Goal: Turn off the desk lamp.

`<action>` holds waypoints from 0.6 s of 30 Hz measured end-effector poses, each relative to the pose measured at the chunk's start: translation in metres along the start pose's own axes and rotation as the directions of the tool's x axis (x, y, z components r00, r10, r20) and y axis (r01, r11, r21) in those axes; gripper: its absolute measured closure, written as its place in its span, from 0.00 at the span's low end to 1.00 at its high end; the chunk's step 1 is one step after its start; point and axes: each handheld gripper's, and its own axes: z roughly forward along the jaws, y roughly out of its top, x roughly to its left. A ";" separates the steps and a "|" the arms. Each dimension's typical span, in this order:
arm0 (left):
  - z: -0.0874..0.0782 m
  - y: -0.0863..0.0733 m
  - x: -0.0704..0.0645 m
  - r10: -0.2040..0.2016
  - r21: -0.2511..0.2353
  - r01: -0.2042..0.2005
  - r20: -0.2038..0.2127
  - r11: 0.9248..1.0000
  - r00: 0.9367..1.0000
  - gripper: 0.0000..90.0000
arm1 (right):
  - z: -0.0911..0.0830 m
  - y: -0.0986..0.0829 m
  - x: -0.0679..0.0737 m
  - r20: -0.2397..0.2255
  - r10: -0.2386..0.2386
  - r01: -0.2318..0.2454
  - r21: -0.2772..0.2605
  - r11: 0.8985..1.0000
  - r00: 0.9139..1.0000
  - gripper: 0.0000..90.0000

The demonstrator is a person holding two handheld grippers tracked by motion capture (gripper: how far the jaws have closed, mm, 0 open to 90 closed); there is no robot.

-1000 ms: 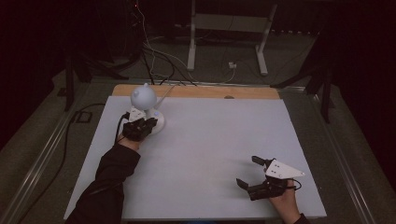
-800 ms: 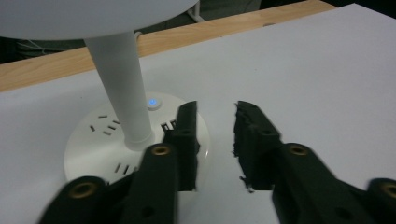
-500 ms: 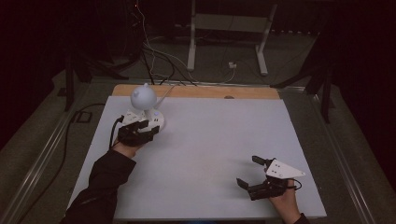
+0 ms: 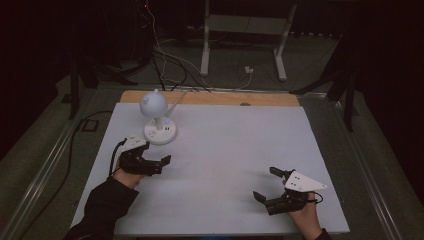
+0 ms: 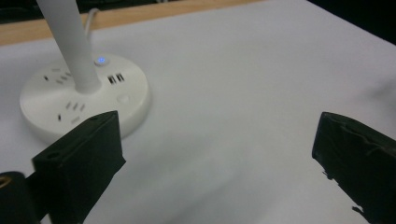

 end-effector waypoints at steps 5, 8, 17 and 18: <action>-0.010 -0.009 -0.003 0.006 0.000 -0.006 0.015 1.000 1.000 0.01 | 0.000 0.000 0.000 0.000 0.001 -0.001 0.003 1.000 1.000 0.00; -0.016 -0.016 -0.004 0.024 0.003 -0.024 0.027 1.000 0.999 0.01 | 0.001 0.000 0.000 0.000 0.002 -0.002 0.003 1.000 1.000 0.00; -0.031 -0.043 -0.003 0.033 0.007 -0.034 0.082 0.999 0.996 0.01 | 0.002 -0.001 0.000 -0.001 0.006 -0.006 0.010 1.000 1.000 0.00; -0.032 -0.046 -0.003 0.036 0.006 -0.036 0.086 0.999 0.996 0.01 | 0.003 -0.001 0.000 -0.001 0.005 -0.005 0.010 1.000 1.000 0.00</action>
